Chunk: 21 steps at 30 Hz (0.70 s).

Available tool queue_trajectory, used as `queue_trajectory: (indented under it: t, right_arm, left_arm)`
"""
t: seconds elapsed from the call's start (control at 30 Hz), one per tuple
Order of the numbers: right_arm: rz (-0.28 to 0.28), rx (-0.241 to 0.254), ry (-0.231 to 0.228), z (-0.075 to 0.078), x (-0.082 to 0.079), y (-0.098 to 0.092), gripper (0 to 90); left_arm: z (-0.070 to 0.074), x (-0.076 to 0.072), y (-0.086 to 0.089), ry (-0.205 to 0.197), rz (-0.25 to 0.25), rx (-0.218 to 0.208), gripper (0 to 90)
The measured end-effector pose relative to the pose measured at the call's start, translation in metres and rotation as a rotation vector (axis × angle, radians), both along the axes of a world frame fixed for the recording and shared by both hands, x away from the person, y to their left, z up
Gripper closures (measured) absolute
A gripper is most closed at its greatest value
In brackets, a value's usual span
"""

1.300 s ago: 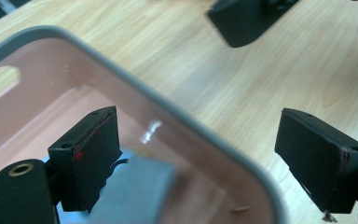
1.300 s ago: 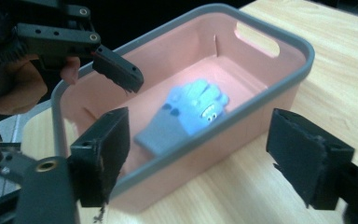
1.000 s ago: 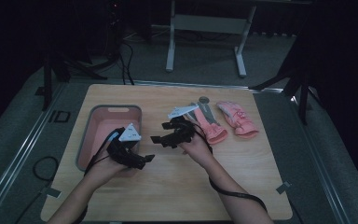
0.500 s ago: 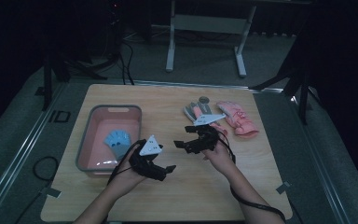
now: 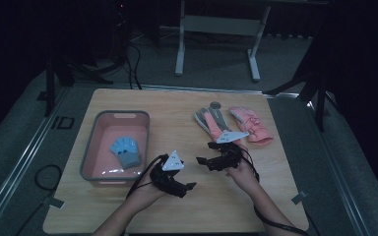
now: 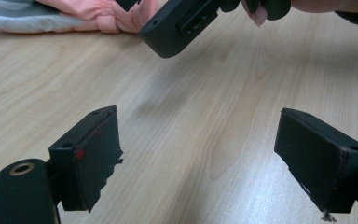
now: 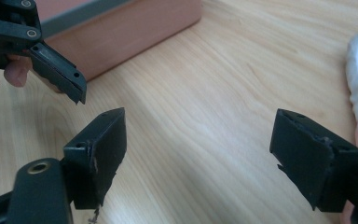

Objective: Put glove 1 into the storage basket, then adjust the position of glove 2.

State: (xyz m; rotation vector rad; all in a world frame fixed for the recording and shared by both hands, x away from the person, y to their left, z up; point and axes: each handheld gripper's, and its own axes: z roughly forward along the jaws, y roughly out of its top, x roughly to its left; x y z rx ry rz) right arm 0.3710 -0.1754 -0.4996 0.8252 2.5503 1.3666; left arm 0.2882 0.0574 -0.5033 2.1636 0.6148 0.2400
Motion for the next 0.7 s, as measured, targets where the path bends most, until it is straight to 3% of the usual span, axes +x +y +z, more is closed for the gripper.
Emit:
queue_trajectory:
  t: [0.27,0.37,0.53,0.7]
  right_arm:
    - [0.0,-0.045,-0.006,-0.015,-0.006,-0.013,18.5]
    - [0.005,-0.048,-0.015,-0.018,-0.009,-0.016,18.5]
    - [0.01,-0.044,-0.021,-0.025,-0.012,-0.024,18.3]
    - [-0.002,0.016,0.03,-0.025,-0.013,-0.037,15.0]
  left_arm:
    - [-0.018,-0.004,-0.008,0.01,-0.018,0.003,14.5]
    - [-0.024,-0.006,-0.009,0.014,-0.018,-0.014,14.5]
    - [-0.034,-0.008,-0.005,0.023,0.0,-0.066,14.5]
    - [-0.038,-0.011,-0.005,0.027,-0.009,-0.05,14.4]
